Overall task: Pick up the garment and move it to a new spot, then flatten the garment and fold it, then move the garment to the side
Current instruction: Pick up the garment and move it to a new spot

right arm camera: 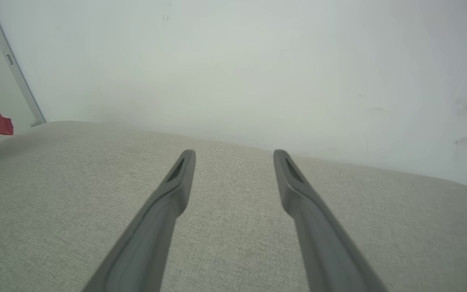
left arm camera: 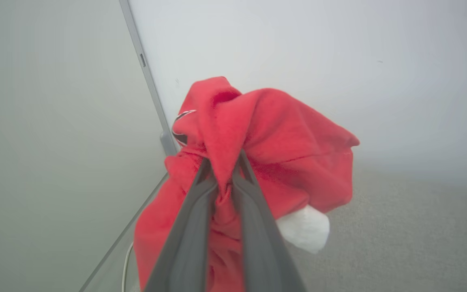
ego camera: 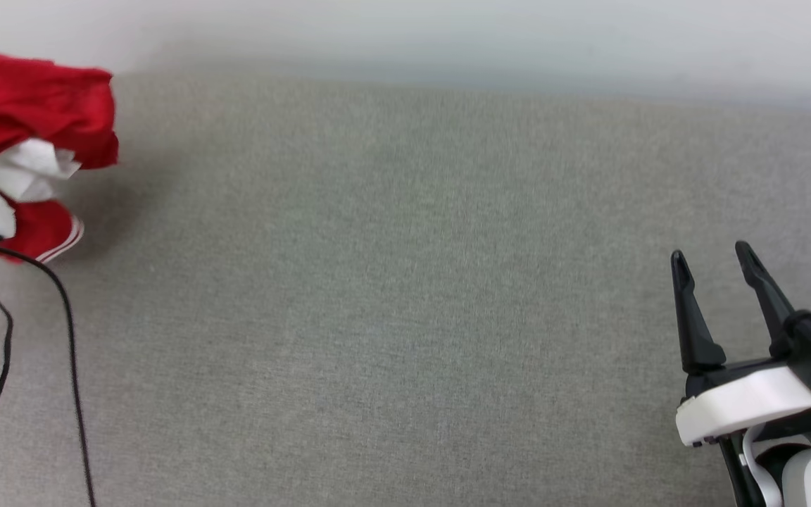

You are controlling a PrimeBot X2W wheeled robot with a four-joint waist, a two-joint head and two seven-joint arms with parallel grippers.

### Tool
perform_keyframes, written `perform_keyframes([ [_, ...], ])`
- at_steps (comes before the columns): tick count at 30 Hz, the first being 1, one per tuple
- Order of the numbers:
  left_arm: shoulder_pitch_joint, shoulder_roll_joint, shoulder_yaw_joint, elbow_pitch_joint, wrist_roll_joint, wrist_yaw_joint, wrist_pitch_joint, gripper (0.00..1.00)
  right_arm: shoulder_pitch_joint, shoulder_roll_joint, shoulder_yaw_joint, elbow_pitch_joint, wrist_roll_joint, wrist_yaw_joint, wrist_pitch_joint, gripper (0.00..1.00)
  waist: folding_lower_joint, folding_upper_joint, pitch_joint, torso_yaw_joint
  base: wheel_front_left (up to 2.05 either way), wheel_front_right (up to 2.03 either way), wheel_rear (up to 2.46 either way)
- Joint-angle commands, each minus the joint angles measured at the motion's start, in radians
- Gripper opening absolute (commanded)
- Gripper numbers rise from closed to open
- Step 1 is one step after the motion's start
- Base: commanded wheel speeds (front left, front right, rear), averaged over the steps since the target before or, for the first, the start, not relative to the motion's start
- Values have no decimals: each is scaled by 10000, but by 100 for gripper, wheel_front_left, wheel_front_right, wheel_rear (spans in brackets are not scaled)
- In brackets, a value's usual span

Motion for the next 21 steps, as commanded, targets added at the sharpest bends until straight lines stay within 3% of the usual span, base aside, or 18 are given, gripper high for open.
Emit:
perform_keyframes([
  [1,-134,-140,-127,-92,136,-12,-449,0,180,-5,-36,21,91,-7,-46,100,1,-1,-669,8,0,0,0],
  [5,-166,-540,-360,-317,294,16,-1318,0,557,-5,-189,127,285,-7,-95,100,1,-1,-1266,-97,0,0,0],
  [11,56,-1158,-667,-852,254,-151,-1688,0,951,-5,-391,142,426,-7,-73,100,1,-1,-1753,-303,0,0,0],
  [21,1466,-2982,-1628,-3080,-62,-362,-1690,0,1407,-4,-713,59,647,-5,-13,100,1,-1,-2067,-991,0,0,0],
])
